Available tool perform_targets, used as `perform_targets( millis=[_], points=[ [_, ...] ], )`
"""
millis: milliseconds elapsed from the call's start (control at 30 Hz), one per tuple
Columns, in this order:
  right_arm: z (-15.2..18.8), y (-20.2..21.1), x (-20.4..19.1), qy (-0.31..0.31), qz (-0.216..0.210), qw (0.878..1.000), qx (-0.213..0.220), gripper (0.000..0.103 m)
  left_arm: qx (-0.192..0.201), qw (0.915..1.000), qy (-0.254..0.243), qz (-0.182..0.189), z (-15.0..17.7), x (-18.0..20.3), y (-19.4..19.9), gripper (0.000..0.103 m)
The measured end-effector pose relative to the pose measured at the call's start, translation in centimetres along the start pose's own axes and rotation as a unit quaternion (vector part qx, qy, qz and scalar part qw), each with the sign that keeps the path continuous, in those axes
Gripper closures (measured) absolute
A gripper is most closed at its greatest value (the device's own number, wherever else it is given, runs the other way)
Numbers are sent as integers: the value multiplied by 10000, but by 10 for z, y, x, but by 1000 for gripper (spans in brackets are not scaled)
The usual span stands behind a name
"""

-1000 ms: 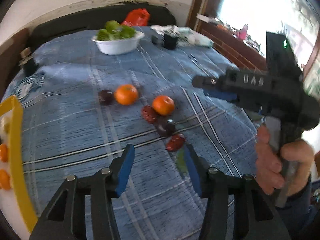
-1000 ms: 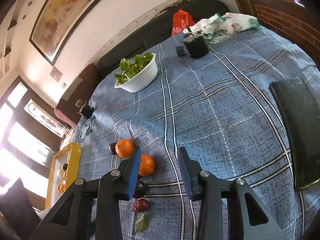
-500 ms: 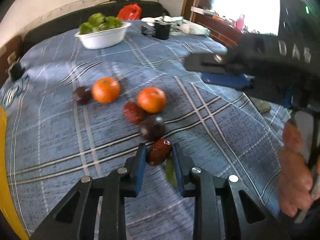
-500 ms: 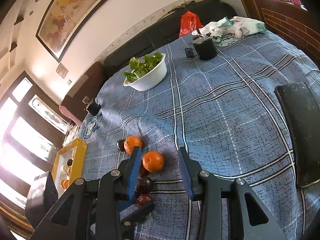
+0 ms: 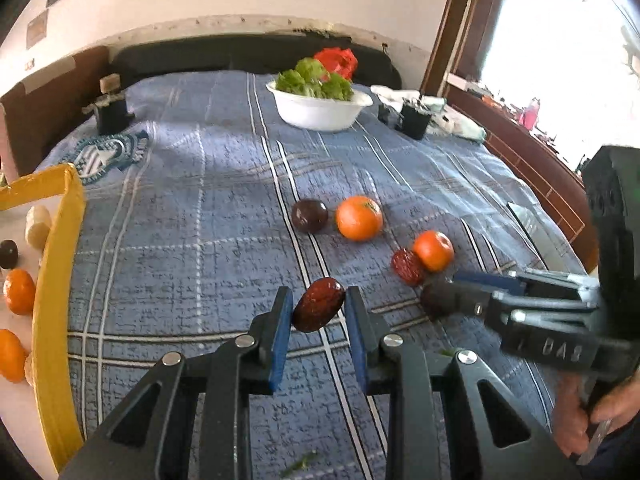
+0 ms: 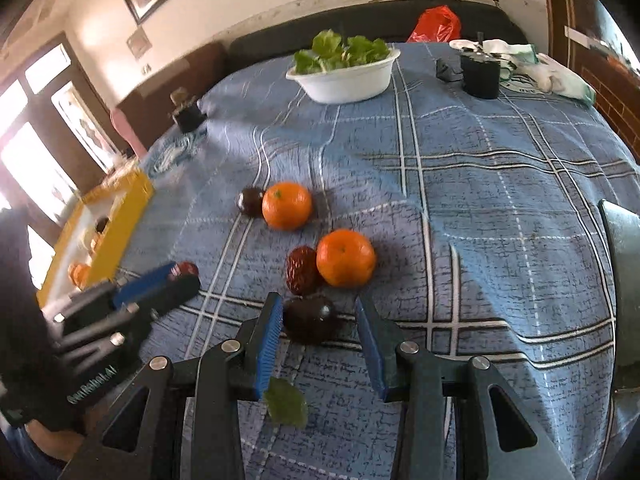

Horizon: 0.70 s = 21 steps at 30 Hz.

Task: Organize fruits
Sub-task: 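Grasp a red date with the left tool while the right tool grasps a dark plum, then carry the red date and dark plum over the yellow tray and open both tools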

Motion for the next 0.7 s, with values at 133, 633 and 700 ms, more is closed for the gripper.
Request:
perform_targets(
  millis=[133,633,700],
  points=[
    [2,-6,-8,204,25,9998,-62,62,78,10000,-14,0,-4,0,-2,78],
    [-13,22,-20,263,-377,9965,692,74,145,9999,53,27,-3,-1,1,78],
    [-14,22,-18,199,-391,9965,717,74,217,9998,13,-16,-5,1,5,77]
  ],
)
Point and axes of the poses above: each gripper's, at about its wrist camera, not at the fingertips, and y roughly against the way its jaws point, x to its right, z to its underside, the point moved 8 cm from there along -y, roughly the way its jaws point, and after that the axes turned 5 degrees about -x, right-handed, at the moved point
